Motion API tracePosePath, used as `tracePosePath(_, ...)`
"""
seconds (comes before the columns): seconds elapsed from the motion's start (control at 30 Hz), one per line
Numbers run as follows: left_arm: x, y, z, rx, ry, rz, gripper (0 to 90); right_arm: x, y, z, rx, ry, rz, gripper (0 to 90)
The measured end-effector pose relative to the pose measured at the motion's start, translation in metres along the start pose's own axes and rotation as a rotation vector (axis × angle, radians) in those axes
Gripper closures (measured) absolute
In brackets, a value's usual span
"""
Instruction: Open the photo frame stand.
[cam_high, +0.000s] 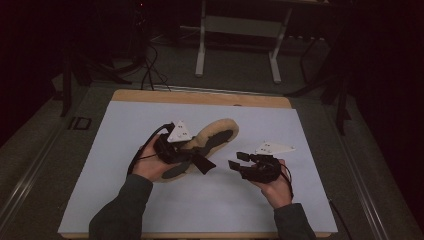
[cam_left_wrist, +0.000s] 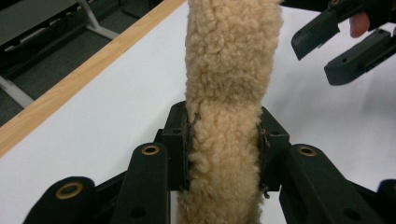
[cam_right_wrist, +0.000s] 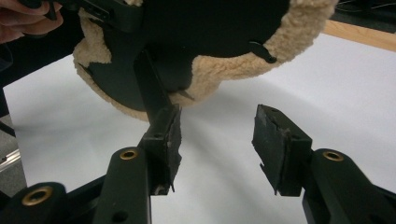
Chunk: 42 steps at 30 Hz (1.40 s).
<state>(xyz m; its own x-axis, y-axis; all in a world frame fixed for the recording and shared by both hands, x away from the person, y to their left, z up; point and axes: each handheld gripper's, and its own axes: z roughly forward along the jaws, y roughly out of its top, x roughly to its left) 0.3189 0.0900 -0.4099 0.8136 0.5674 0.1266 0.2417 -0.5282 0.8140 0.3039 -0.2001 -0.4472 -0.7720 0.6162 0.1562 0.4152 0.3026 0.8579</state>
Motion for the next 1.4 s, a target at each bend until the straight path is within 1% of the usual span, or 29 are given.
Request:
tracePosePath(0.1,-0.004,0.001,0.005,0.0,0.003,0.008,64.8,0.001,-0.005,-0.002,-0.015,0.003,0.009,51.3)
tracePosePath(0.23,-0.009,0.003,0.01,0.008,0.009,0.029,64.8,0.003,-0.012,-0.005,-0.033,0.006,0.015,51.2)
tracePosePath(0.37,-0.015,0.006,0.017,0.019,0.023,0.059,64.9,0.004,-0.019,-0.009,-0.048,-0.009,0.01,51.4)
tracePosePath(0.43,-0.017,0.007,0.02,0.025,0.021,0.065,65.0,0.004,-0.023,-0.011,-0.052,-0.013,0.012,51.4)
tracePosePath(0.5,-0.018,0.007,0.022,0.031,0.021,0.073,65.0,0.003,-0.025,-0.012,-0.042,-0.023,0.016,51.4)
tracePosePath(0.57,-0.019,0.008,0.024,0.032,0.02,0.075,65.1,0.001,-0.027,-0.014,-0.049,-0.026,0.027,51.4)
tracePosePath(0.67,-0.021,0.009,0.026,0.037,0.018,0.081,65.1,-0.001,-0.029,-0.015,-0.048,-0.034,0.031,51.4)
tracePosePath(0.9,-0.026,0.01,0.031,0.049,0.013,0.111,65.2,-0.004,-0.032,-0.019,-0.059,-0.043,0.048,51.5)
tracePosePath(1.1,-0.031,0.011,0.037,0.057,0.009,0.128,65.1,-0.005,-0.034,-0.021,-0.061,-0.051,0.049,51.7)
tracePosePath(1.4,-0.039,0.014,0.049,0.088,-0.009,0.158,65.0,-0.005,-0.036,-0.022,-0.054,-0.059,0.046,51.8)
